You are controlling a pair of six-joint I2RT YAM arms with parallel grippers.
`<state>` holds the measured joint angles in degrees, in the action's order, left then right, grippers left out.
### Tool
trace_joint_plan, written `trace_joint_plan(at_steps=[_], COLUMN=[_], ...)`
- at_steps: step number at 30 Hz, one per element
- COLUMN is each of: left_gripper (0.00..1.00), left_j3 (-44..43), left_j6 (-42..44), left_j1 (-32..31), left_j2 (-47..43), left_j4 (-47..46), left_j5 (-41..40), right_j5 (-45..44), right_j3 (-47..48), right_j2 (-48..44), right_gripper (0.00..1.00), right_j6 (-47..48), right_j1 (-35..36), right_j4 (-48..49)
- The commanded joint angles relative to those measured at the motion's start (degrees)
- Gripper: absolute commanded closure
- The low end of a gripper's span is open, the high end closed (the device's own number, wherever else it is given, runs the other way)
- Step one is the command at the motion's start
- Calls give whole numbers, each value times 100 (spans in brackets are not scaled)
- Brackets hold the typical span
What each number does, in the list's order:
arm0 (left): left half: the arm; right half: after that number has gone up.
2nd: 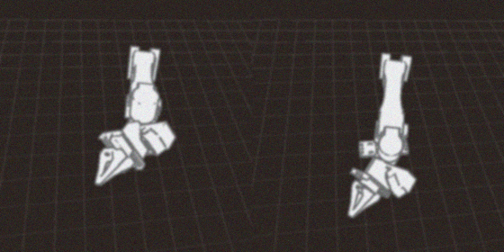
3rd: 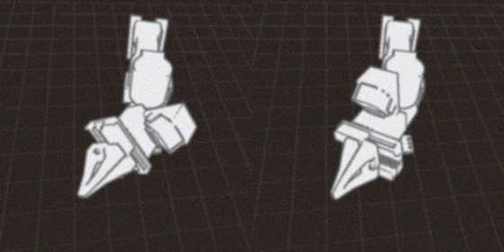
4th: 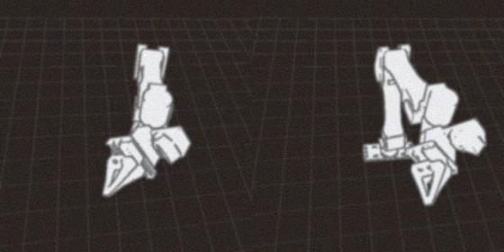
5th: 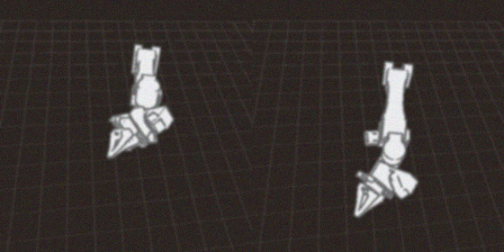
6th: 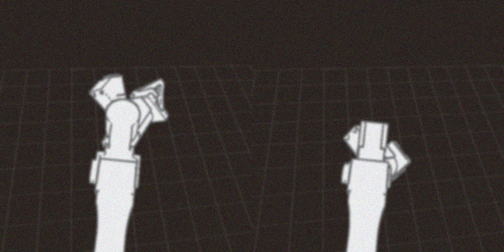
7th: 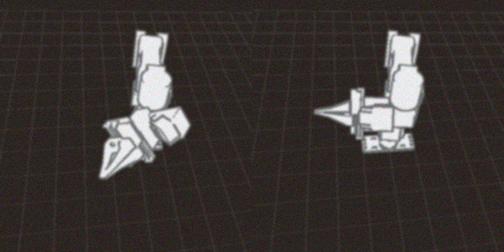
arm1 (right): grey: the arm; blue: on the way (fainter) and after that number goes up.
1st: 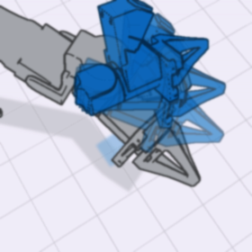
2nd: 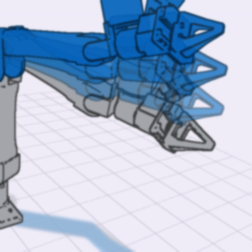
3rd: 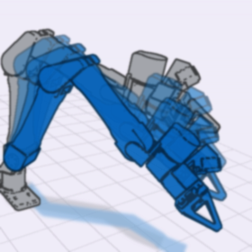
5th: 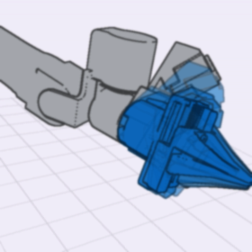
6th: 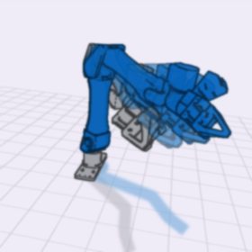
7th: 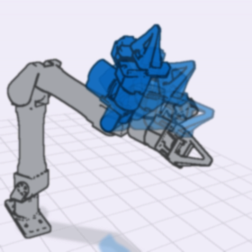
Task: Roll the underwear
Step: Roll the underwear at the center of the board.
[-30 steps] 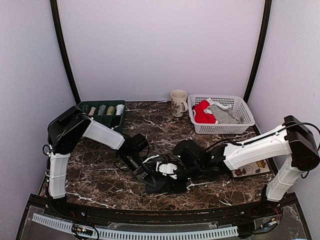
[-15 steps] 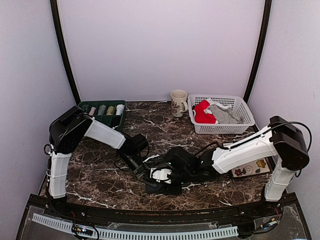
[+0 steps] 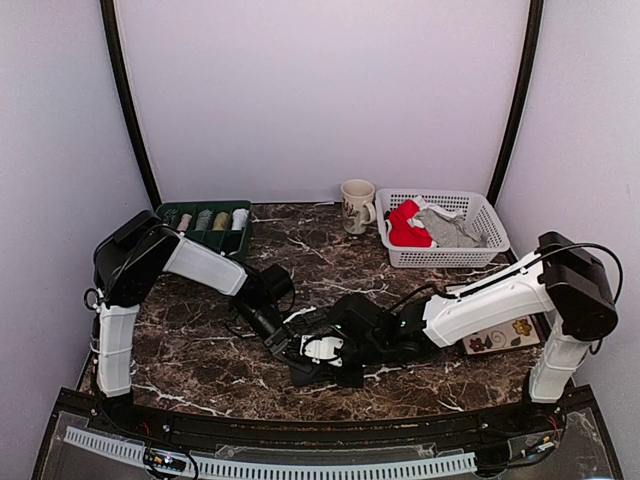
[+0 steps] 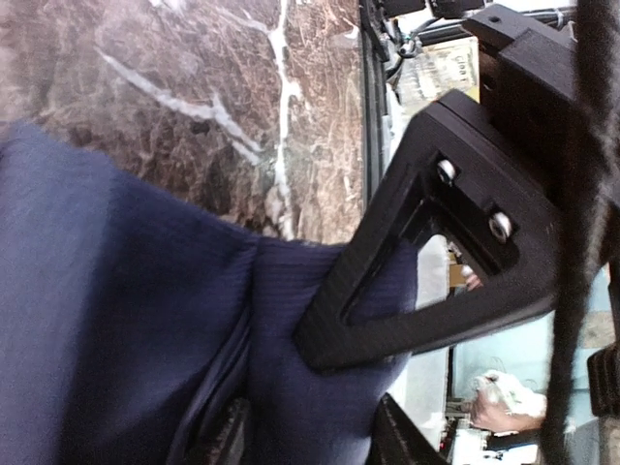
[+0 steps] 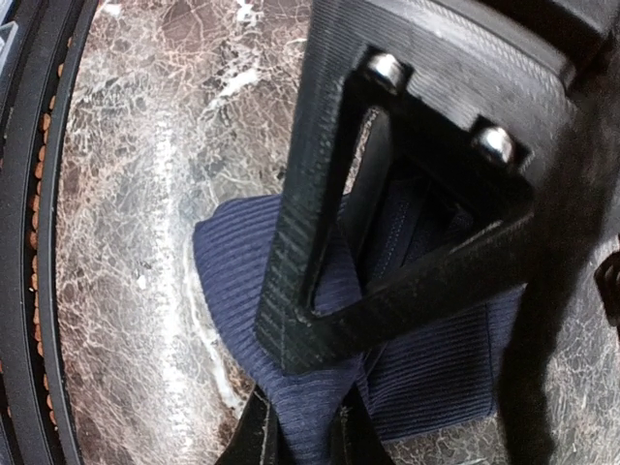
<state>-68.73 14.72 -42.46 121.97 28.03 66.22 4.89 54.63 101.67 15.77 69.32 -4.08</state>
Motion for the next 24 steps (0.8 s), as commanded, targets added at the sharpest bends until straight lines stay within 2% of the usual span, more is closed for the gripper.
trace_joint_plan(at_steps=[1, 7, 11, 16, 20, 24], left_gripper=[54, 49, 48, 46, 42, 41], left_j3=[343, 776, 1381, 2336, 2837, 3185], left_j6=[-302, -535, -622, -644, -341, 110], left_j1=[365, 1000, 1022, 1012, 790, 97], left_j2=[-827, -2098, -3002, -4118, -4840, -5256], left_j4=[-282, -887, -1650, -2468, -2560, -2522], left_j5=[-831, -1622, -2547, -3150, -3534, -4054], right_j5=[673, 1581, 2293, 3331, 3866, 4309], right_j3=[69, 579, 959, 1190, 1588, 1875], right_j2=[205, 423, 641, 941, 1334, 1721], right_gripper=[100, 100, 100, 100, 100, 100], right_j6=[-395, -981, -1548, -2171, -2368, -2517], right_j1=[-95, -413, -715, -1170, -1443, -1675], right_j4=[-491, -1131, -1495, -1634, -1860, -2019])
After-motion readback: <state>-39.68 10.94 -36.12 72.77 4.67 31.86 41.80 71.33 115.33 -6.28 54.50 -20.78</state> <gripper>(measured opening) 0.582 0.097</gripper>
